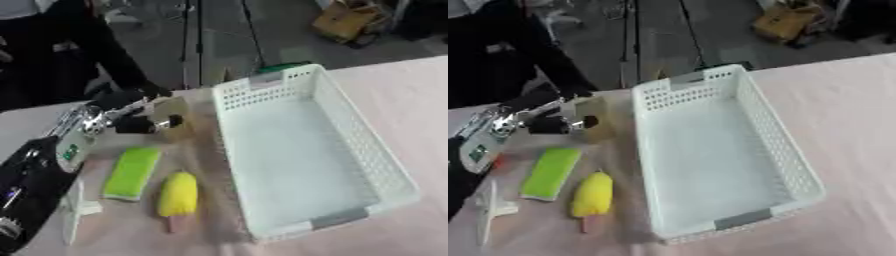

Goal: Pick up objects on the table and place them in the box.

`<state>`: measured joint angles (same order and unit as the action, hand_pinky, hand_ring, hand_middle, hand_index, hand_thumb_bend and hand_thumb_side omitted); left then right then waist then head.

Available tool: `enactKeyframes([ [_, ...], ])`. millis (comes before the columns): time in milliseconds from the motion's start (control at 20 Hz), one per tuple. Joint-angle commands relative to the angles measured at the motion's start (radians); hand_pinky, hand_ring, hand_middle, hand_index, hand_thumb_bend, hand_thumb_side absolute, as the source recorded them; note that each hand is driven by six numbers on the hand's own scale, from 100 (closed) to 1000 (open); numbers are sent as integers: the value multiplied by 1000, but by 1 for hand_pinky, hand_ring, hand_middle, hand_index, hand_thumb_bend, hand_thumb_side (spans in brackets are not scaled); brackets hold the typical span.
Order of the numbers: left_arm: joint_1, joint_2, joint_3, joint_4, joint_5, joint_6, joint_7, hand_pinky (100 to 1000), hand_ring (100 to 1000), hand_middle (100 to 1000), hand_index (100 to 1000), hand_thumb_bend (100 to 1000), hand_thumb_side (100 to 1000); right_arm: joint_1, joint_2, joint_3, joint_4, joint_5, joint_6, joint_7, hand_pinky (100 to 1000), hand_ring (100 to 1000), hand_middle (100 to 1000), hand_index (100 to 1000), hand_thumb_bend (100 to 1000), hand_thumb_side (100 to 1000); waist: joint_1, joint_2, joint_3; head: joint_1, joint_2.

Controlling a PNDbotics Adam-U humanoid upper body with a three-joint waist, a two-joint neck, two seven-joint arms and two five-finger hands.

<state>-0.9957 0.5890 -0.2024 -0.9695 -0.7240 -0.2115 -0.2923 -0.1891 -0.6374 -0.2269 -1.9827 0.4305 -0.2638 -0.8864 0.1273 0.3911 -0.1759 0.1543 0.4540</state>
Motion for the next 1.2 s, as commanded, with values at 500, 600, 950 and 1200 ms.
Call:
enactKeyframes([
  [500,-30,30,39,21,-11,6,-2,1000,1000,1000,1000,620,1000,-14,-7,-2,-17,2,-14,5,841,851,723,671,100,1000,-7,1,-14,15,-41],
  [600,-30,32,45,28,-13,7,-9,1000,1000,1000,1000,630,1000,-16,-4,-1,-17,2,-15,7,841,849,719,666,100,1000,-6,6,-19,20,-47],
  [950,-34,35,54,37,-14,-1,-38,1000,1000,1000,1000,628,1000,-15,5,1,-17,8,-17,10,840,841,715,661,100,1000,-5,21,-29,26,-59],
  [1200,-34,35,54,38,-24,-5,-54,1000,1000,1000,1000,634,1000,-15,8,1,-17,10,-17,9,840,841,713,659,100,1000,-3,26,-29,27,-59],
])
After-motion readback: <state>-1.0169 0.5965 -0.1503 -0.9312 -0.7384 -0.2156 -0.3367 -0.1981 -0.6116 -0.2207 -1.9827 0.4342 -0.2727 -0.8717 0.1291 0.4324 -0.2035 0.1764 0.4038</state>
